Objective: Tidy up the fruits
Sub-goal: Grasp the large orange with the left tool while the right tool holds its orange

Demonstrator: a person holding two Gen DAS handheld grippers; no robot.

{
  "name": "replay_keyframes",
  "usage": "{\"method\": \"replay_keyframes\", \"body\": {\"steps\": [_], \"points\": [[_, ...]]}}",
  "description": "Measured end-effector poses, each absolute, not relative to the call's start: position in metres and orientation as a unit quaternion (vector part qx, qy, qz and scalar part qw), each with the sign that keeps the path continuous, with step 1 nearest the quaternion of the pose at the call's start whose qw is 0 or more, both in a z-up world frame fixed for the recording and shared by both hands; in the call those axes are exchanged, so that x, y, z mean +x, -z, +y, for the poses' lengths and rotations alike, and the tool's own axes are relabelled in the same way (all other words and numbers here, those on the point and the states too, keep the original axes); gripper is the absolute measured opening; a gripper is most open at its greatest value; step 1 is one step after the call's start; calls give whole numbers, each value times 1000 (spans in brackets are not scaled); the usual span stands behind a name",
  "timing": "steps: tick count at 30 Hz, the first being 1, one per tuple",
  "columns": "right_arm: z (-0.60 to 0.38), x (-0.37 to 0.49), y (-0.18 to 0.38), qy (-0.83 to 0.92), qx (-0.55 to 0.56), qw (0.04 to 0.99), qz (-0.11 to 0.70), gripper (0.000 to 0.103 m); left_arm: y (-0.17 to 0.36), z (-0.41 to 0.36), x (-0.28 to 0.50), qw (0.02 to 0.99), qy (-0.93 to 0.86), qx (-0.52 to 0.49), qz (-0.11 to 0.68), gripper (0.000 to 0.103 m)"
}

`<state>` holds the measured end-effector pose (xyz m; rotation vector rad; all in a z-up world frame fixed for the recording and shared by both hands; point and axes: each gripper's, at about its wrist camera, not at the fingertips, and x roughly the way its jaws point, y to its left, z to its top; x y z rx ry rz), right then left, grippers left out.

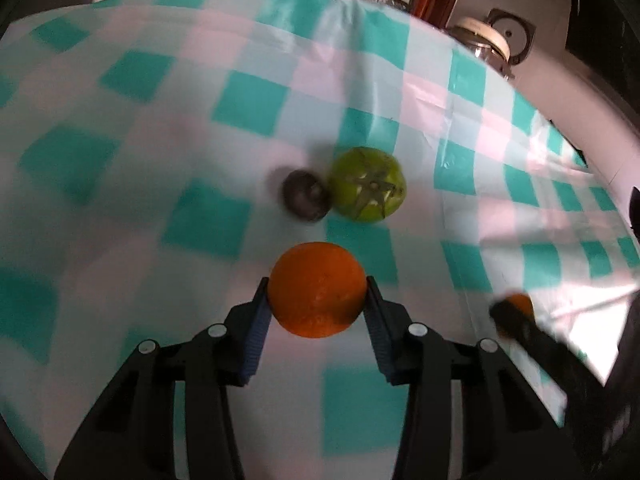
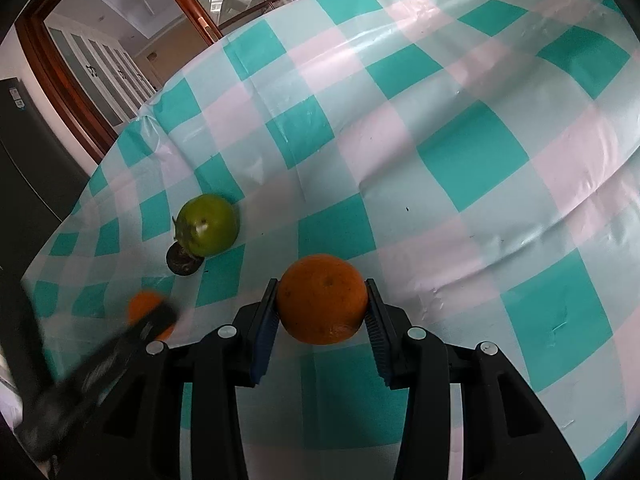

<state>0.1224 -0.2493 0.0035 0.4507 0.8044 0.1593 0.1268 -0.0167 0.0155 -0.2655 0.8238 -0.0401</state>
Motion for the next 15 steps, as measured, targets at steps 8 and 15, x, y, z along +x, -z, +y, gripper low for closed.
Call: {"method": "replay_keyframes", "body": {"steps": [8,15], "points": [[-248,126,0,-87,218,890,392,41,-13,-22,97,914,50,-116,386,45],[-250,127,1,-98,227,889,386,41,-10,-8,104,910,49,-151,383,45]]}}
